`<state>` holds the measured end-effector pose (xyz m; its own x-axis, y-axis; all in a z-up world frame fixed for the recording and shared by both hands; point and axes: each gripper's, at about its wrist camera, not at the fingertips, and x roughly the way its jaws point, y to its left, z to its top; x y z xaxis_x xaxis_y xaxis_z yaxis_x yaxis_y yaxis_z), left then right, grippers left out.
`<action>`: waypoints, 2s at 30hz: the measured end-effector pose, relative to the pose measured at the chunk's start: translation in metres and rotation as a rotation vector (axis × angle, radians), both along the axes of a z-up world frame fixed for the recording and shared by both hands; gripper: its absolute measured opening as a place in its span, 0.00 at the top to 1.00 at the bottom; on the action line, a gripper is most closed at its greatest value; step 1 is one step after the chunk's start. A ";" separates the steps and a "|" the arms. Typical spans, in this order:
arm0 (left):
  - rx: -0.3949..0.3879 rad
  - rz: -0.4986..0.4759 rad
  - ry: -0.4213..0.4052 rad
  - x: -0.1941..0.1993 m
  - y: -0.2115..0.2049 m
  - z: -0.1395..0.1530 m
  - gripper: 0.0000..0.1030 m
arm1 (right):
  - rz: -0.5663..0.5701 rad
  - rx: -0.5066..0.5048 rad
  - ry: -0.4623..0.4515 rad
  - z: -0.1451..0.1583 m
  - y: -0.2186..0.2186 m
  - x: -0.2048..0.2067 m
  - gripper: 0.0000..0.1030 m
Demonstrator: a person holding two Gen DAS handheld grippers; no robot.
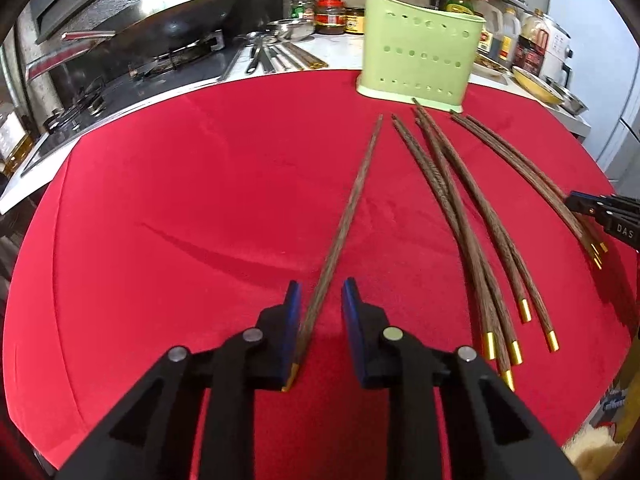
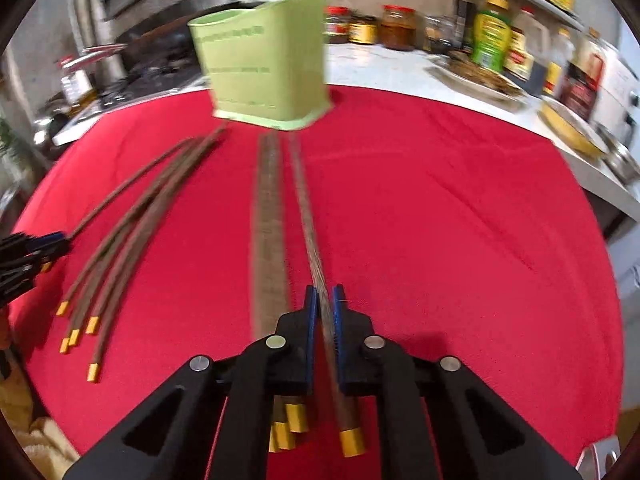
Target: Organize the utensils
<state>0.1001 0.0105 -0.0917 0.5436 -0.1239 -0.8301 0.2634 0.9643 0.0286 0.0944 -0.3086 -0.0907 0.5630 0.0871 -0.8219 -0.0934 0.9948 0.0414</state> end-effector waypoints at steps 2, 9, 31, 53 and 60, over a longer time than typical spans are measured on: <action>-0.002 0.000 -0.004 -0.005 0.003 0.000 0.78 | -0.010 0.028 0.001 0.000 -0.007 -0.009 0.87; 0.005 -0.034 -0.026 -0.027 0.010 -0.001 0.78 | -0.001 0.023 -0.034 -0.001 -0.019 -0.053 0.65; 0.012 -0.076 -0.163 -0.056 0.005 0.016 0.93 | -0.026 0.018 -0.206 0.012 -0.014 -0.103 0.93; -0.210 -0.094 -0.558 -0.065 0.011 0.164 0.93 | -0.029 0.079 -0.563 0.189 -0.009 -0.088 0.93; -0.171 -0.073 -0.554 -0.064 0.011 0.153 0.93 | -0.030 0.062 -0.512 0.169 -0.008 -0.069 0.93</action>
